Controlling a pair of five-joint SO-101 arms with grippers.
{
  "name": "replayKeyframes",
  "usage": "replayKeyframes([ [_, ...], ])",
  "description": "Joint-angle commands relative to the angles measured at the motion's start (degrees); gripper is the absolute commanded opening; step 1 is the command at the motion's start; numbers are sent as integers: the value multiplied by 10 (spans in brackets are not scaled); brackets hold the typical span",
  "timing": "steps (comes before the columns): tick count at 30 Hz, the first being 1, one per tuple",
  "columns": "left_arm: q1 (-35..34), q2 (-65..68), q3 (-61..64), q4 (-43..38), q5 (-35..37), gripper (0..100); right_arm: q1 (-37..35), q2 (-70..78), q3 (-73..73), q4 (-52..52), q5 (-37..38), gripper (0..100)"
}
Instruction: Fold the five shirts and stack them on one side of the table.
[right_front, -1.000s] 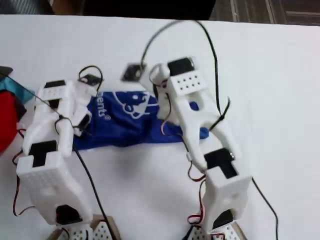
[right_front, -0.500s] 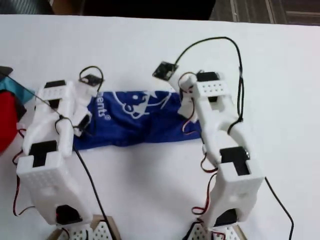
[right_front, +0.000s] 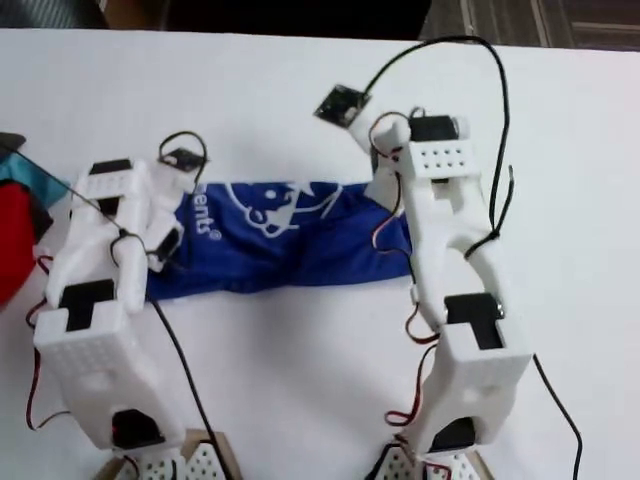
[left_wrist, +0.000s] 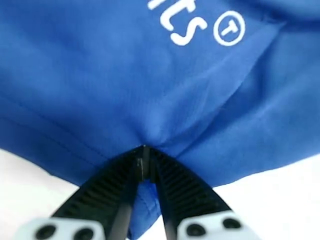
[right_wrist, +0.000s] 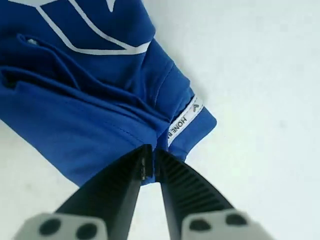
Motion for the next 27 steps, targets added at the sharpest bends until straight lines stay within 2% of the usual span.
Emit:
replayKeyframes([
  [1,16,-18,-65,33,-3,27,3,10,-28,-22,-12,21],
  [4,19,-19,-137,61,-2,27,11,53,-47,-67,-61,21],
  [8,17,-17,-182,55,-2,27,11,109,-91,-85,-103,21],
  [18,15,89,-186,18,-3,27,16,215,-162,-81,-105,21],
  [27,-51,187,-294,77,-3,27,72,249,-197,-81,-101,21],
])
